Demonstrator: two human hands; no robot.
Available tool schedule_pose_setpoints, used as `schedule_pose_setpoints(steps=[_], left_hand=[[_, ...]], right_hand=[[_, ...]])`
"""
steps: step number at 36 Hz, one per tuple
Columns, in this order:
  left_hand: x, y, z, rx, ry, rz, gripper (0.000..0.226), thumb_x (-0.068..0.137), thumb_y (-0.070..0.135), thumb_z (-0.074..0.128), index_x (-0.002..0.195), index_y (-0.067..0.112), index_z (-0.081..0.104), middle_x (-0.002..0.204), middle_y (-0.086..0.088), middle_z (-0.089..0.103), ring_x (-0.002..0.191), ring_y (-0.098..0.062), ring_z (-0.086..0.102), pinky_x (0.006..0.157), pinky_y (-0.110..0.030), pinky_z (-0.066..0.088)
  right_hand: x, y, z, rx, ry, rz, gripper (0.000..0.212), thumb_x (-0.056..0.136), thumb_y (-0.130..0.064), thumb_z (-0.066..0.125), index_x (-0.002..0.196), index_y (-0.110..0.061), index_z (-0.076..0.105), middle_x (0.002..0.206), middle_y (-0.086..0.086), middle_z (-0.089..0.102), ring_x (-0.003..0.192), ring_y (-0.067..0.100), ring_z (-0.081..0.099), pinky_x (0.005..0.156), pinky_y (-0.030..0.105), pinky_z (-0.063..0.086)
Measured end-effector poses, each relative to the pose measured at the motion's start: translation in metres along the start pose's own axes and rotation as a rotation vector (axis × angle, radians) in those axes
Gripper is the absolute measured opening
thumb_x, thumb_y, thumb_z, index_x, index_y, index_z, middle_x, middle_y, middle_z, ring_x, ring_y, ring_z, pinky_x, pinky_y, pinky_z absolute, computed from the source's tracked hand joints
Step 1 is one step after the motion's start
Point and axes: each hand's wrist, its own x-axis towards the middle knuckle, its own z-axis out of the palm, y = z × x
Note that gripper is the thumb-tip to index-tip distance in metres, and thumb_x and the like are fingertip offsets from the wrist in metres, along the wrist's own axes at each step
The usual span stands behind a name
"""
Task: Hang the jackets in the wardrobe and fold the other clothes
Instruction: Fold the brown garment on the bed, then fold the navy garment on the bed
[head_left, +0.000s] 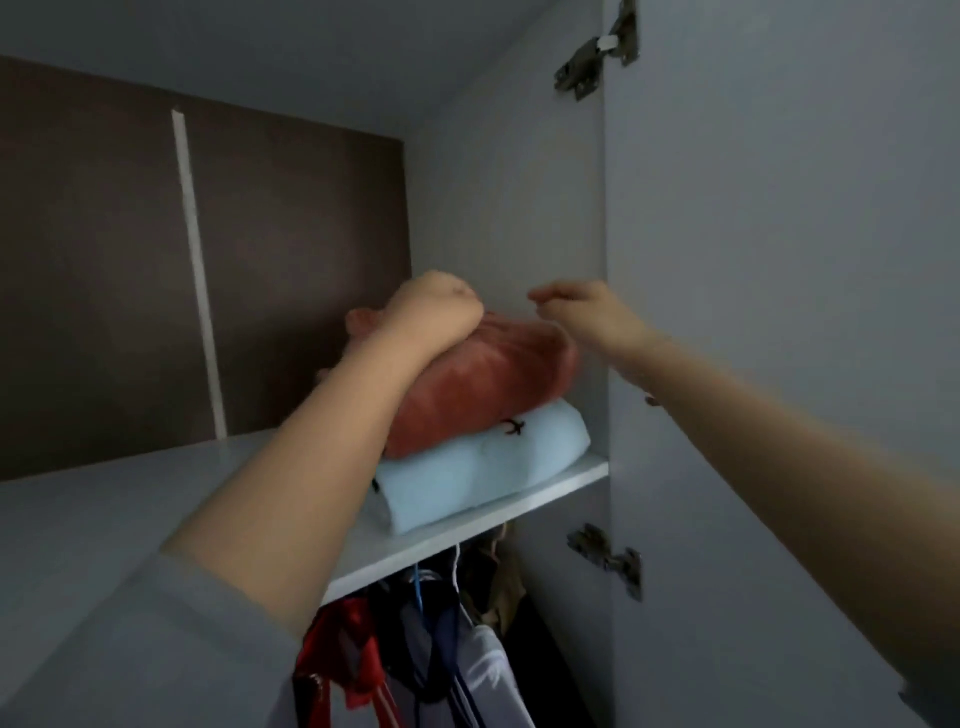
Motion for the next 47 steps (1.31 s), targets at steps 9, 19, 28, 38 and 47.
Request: schedule_pose_setpoints(steps=[9,19,28,38,47], left_hand=[[-0.106,0.067,0.065,-0.919,-0.201,0.073,0.025,0.093,0.006,0.053,0.11,0.019,0.067,0.097,0.011,0.067,0.084,0.009,0.06,0.086,-0.013,0.045],[-0.228,0.146,0.15,-1.219,-0.732,0.072,0.028,0.095,0.009,0.049,0.097,0.028,0.07,0.104,0.011,0.073,0.103,-0.006,0.066,0.089,-0.028,0.05],[-0.392,0.265,0.222,-1.257,-1.25,0.126,0.027,0.098,0.013,0.047,0.106,0.028,0.068,0.107,0.012,0.072,0.104,-0.004,0.066,0.084,-0.024,0.049],[-0.6,0.409,0.262,-1.213,-1.785,0.076,0.029,0.096,0.006,0.045,0.105,0.022,0.068,0.106,0.005,0.073,0.103,-0.012,0.067,0.083,-0.028,0.05],[-0.753,0.503,0.284,-1.02,-2.179,0.128,0.028,0.095,0.005,0.048,0.108,0.02,0.068,0.107,0.004,0.073,0.102,-0.012,0.068,0.087,-0.03,0.05]], right_hand=[[-0.163,0.02,-0.068,0.421,0.331,0.141,0.03,0.095,-0.004,0.041,0.102,-0.017,0.068,0.11,0.003,0.071,0.104,0.018,0.066,0.094,0.035,0.049],[-0.349,0.036,-0.144,0.329,0.677,0.296,0.031,0.089,-0.006,0.047,0.11,-0.013,0.068,0.109,0.006,0.072,0.105,0.021,0.067,0.092,0.039,0.053],[-0.558,0.031,-0.221,0.173,0.989,0.506,0.036,0.096,-0.005,0.04,0.109,-0.019,0.07,0.11,0.002,0.072,0.105,0.019,0.067,0.084,0.032,0.054],[-0.785,-0.017,-0.281,0.034,1.347,0.735,0.032,0.098,-0.006,0.042,0.107,-0.018,0.07,0.104,0.004,0.073,0.1,0.022,0.068,0.087,0.033,0.053],[-0.945,-0.04,-0.304,-0.028,1.701,0.888,0.031,0.096,-0.005,0.043,0.107,-0.015,0.07,0.104,0.006,0.073,0.1,0.021,0.068,0.083,0.028,0.053]])
